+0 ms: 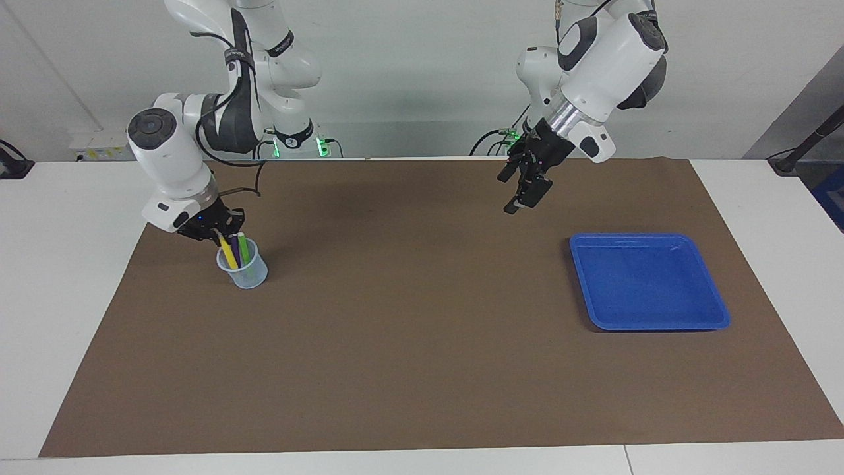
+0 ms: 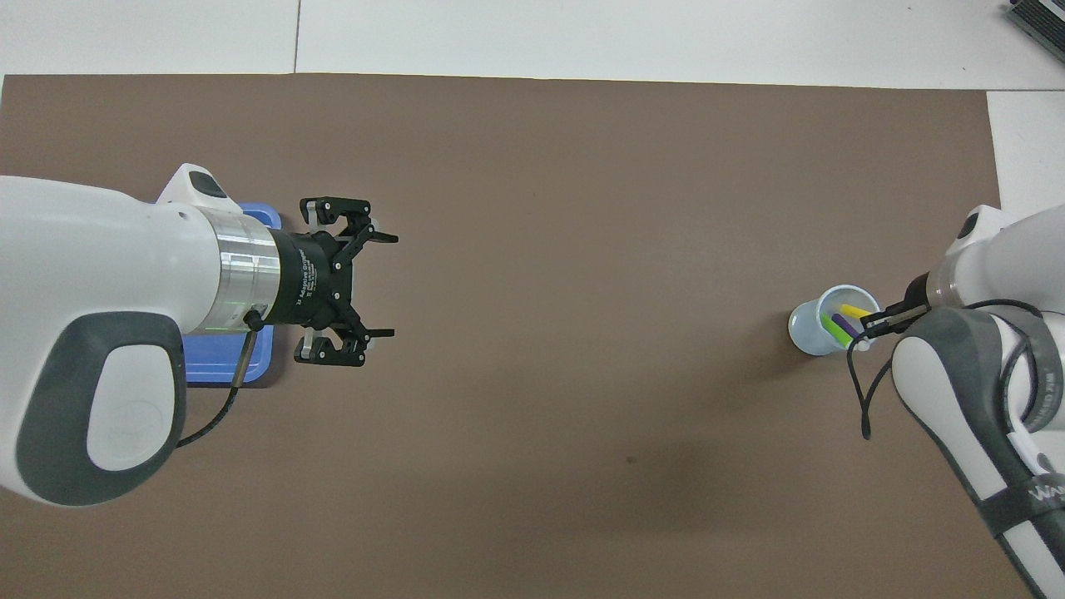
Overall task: Right arm passes pens to left for tray arrangement
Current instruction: 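Lower the right gripper into the cup and close on the yellow pen, then lift the yellow pen with the right gripper toward the left gripper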
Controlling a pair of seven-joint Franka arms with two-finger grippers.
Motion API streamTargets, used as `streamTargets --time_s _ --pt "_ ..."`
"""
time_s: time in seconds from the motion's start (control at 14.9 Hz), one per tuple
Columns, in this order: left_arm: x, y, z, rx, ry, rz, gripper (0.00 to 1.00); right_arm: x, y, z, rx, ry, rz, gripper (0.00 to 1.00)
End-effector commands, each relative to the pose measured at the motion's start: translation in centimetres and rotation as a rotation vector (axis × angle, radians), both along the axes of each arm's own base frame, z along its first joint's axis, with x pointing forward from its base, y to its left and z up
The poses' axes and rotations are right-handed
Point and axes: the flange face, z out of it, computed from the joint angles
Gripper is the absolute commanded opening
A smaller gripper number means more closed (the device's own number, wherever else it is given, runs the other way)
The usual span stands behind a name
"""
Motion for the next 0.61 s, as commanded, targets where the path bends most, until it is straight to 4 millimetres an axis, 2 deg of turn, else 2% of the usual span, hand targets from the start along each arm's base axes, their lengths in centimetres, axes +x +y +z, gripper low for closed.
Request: streamTargets --time_s 0.0,0.2,0.54 --pt "-1.0 0.1 -0.6 -0.013 0.009 0.015 1.0 0.5 -0.2 0.6 0.008 0.002 0.015 0.0" --pt "-1.5 -0.6 -0.6 -0.012 0.014 0.001 1.0 0.2 0.0 1.1 0.009 0.005 0.014 0.0" --pt "-1.8 -0.9 -0.8 -0.01 0.02 -0.001 1.0 -0.3 0.0 3.3 0.01 0.029 0.006 0.0"
